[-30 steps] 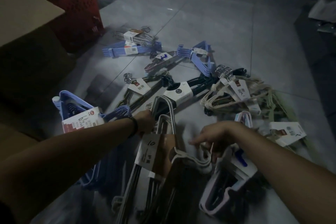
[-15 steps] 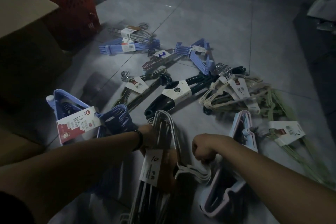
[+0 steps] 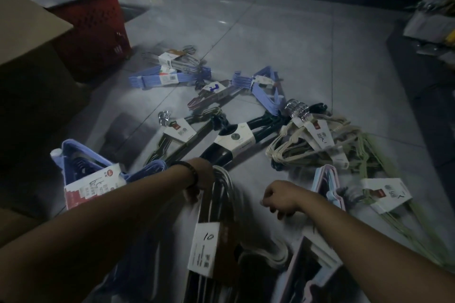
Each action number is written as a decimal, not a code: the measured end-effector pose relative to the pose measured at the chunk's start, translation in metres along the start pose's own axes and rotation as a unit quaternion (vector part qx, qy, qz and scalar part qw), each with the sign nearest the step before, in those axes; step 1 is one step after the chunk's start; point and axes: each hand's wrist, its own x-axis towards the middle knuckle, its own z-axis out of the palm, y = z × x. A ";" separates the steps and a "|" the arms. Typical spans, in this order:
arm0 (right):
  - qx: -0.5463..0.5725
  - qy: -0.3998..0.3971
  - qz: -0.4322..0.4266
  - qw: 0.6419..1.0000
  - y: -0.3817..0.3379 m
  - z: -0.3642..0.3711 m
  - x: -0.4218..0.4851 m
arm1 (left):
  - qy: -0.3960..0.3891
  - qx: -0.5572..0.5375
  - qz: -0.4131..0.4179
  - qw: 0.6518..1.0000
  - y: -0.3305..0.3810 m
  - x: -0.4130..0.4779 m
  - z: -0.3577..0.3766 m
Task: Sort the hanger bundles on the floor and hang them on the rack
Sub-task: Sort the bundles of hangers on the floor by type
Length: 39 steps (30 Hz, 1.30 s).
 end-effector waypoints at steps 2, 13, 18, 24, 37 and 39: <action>0.104 0.074 0.002 0.992 0.005 -0.011 0.005 | 0.134 0.049 0.057 0.988 0.020 0.003 -0.017; 0.353 0.229 0.029 0.906 0.027 -0.051 0.033 | 0.187 -0.038 0.208 0.959 0.122 0.081 0.034; 0.320 0.182 0.008 0.930 0.023 -0.044 0.058 | 0.106 -0.226 0.171 0.953 0.154 0.104 0.051; 0.331 0.266 -0.043 0.905 0.022 -0.030 0.073 | 0.077 -0.357 0.160 0.917 0.161 0.104 0.045; 0.418 0.482 -0.100 0.764 0.019 -0.090 0.011 | -0.013 -0.486 0.162 0.859 0.168 0.078 -0.001; 0.410 0.491 -0.122 0.759 0.021 -0.091 -0.001 | -0.041 -0.494 0.174 0.851 0.169 0.070 -0.005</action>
